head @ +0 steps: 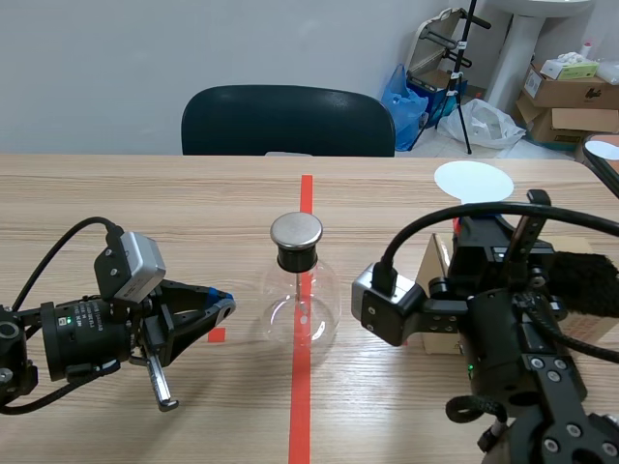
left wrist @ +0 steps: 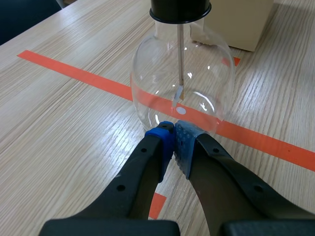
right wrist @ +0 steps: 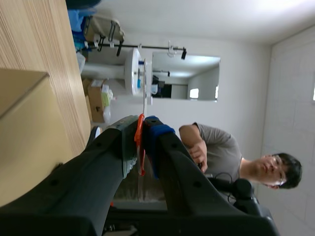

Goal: Do the electroscope experiment

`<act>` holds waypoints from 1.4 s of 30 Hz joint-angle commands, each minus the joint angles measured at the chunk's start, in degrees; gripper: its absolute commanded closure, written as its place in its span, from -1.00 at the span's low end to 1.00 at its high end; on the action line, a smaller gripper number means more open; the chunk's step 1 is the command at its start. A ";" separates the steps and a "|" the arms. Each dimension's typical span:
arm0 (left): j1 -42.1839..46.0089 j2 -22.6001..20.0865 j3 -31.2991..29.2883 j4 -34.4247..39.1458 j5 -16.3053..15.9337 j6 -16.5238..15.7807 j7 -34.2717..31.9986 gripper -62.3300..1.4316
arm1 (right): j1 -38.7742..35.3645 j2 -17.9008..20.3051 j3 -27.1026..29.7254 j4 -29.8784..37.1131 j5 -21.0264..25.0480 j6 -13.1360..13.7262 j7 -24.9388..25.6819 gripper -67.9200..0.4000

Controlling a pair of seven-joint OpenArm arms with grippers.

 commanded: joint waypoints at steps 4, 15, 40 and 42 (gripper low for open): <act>-0.15 0.28 -0.37 0.68 -0.37 0.09 -0.76 0.86 | 0.50 0.63 0.44 0.39 -0.24 -0.42 5.90 0.96; -0.15 0.28 -0.37 0.68 -0.37 0.09 -0.76 0.86 | 0.50 0.63 0.44 0.39 -0.24 -0.42 24.00 0.96; -0.15 0.28 -0.37 0.68 -0.37 0.09 -0.76 0.86 | 0.50 0.63 0.44 0.39 -0.24 -0.42 36.17 0.96; -0.15 0.28 -0.37 0.68 -0.37 0.09 -0.76 0.86 | 0.50 0.63 0.44 0.39 -0.24 -0.42 36.17 0.96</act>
